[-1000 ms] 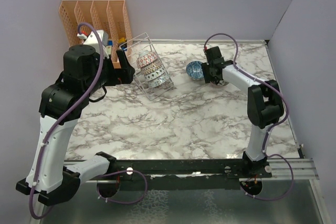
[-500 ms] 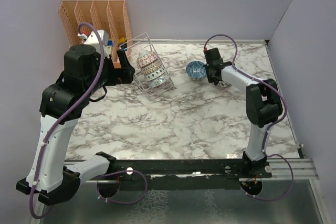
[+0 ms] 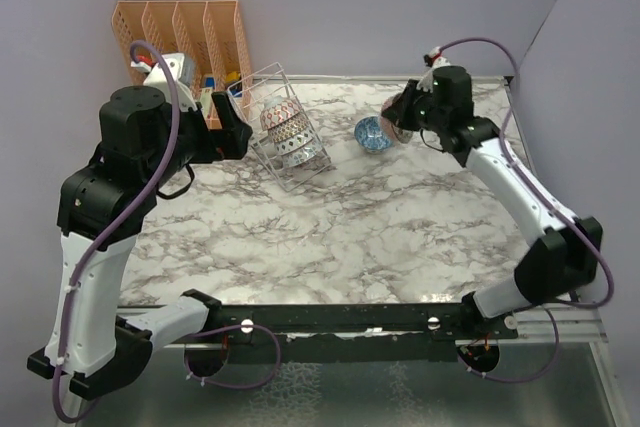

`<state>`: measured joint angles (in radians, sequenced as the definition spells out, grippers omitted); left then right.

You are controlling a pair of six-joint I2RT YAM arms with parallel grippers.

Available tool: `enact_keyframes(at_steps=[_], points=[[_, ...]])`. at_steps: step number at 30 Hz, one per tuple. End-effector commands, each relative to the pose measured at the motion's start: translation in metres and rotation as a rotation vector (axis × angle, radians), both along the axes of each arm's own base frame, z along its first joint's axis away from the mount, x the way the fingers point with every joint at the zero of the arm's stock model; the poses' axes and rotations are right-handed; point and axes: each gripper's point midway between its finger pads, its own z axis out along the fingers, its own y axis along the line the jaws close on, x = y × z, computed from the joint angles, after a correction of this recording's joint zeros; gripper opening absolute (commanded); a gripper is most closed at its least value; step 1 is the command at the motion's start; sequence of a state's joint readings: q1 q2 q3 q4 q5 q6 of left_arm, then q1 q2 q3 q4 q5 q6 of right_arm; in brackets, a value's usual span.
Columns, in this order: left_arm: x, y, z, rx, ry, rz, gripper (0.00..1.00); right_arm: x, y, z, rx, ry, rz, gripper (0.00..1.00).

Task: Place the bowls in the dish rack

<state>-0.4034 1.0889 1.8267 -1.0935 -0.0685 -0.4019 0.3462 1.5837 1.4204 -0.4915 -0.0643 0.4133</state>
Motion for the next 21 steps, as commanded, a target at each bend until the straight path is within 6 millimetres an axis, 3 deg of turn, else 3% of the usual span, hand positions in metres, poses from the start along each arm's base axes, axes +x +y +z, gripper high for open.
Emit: enact_keyframes(at_steps=[1, 5, 9, 13, 18, 21], points=[[-0.018, -0.001, 0.014, -0.028, -0.029, -0.041, 0.99, -0.039, 0.08, 0.14, 0.692, -0.272, 0.22, 0.01], [-0.025, 0.002, 0.02, -0.031, -0.039, -0.046, 0.99, -0.052, 0.118, 0.196, 0.916, -0.404, 0.268, 0.01], [-0.033, 0.005, 0.025, -0.024, -0.052, -0.053, 0.99, -0.053, 0.162, 0.238, 1.074, -0.521, 0.313, 0.01], [-0.039, 0.01, 0.029, -0.021, -0.071, -0.044, 0.99, -0.041, 0.208, 0.246, 1.214, -0.56, 0.32, 0.01], [-0.045, 0.012, 0.031, -0.027, -0.083, -0.045, 0.99, -0.013, 0.231, 0.236, 1.333, -0.596, 0.231, 0.01], [-0.048, 0.015, 0.03, -0.021, -0.089, -0.04, 0.99, 0.005, 0.241, 0.217, 1.371, -0.577, 0.169, 0.01]])
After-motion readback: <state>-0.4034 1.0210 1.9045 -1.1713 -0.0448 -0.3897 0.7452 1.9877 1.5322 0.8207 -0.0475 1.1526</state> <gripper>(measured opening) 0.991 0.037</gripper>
